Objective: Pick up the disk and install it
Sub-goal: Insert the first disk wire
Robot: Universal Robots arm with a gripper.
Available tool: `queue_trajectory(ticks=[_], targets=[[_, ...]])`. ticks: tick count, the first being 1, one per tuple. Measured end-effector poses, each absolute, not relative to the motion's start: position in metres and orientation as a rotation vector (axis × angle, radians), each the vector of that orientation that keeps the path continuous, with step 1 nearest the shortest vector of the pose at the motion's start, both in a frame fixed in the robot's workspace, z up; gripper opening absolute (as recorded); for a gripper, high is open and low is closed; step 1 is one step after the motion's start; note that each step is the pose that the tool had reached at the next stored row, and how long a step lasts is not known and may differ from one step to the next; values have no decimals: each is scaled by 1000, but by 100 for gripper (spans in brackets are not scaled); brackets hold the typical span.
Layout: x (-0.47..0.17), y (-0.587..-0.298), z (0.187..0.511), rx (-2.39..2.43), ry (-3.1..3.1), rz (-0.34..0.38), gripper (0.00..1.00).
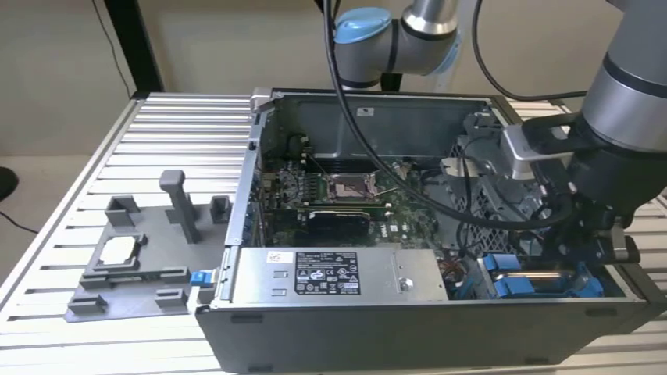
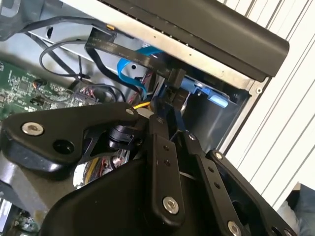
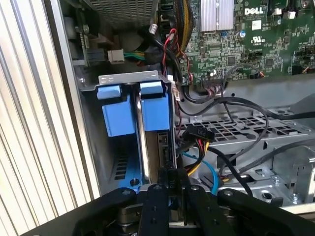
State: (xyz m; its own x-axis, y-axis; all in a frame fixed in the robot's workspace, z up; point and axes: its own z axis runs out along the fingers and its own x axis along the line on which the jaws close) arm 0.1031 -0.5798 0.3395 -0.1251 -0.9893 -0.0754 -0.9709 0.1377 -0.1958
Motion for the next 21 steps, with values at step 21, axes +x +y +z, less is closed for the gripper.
queue_trajectory(ticks=[21], targets=[[120, -580, 340, -2012, 2244, -64, 0]])
